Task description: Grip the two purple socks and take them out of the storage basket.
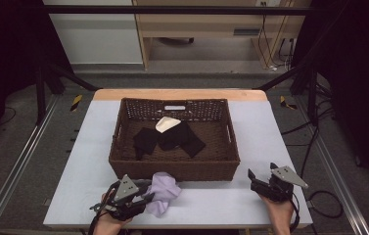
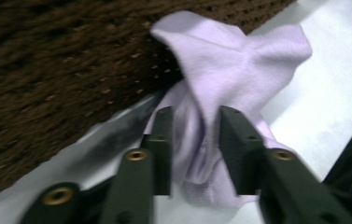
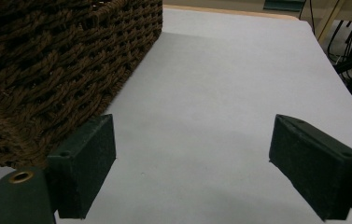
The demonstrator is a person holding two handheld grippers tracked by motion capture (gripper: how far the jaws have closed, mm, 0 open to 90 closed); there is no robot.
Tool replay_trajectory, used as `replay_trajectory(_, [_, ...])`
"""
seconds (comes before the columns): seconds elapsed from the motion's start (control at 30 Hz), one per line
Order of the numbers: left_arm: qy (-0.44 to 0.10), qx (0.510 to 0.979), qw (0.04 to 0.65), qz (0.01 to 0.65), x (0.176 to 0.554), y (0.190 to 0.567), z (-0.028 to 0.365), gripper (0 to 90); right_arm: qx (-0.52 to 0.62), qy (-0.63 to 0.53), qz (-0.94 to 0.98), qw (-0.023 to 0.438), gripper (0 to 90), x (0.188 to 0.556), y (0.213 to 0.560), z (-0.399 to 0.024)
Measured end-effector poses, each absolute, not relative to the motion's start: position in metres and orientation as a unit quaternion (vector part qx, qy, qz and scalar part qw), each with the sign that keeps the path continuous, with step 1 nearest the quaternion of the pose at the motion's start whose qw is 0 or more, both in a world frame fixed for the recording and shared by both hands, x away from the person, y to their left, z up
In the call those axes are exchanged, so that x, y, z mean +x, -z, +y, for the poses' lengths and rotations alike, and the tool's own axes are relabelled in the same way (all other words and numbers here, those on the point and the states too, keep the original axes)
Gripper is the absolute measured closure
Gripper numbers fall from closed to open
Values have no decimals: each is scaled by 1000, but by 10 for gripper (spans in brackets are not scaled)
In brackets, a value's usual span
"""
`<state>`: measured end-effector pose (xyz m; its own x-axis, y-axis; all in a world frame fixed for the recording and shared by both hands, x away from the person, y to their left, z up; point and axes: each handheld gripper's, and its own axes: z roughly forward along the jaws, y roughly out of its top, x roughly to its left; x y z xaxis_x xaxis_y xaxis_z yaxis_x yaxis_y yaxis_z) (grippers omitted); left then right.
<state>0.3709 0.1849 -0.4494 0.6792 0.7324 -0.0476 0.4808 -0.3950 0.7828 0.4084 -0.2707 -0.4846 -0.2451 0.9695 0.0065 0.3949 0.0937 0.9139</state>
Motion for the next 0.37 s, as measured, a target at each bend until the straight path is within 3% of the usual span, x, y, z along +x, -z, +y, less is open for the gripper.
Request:
replay_trajectory(0.2, [-184, 796, 420, 396, 372, 441, 212, 377, 516, -431, 661, 334, 148, 408, 485, -271])
replay_trajectory(0.37, [-191, 781, 415, 426, 373, 445, 236, 325, 518, -433, 658, 335, 142, 408, 485, -271])
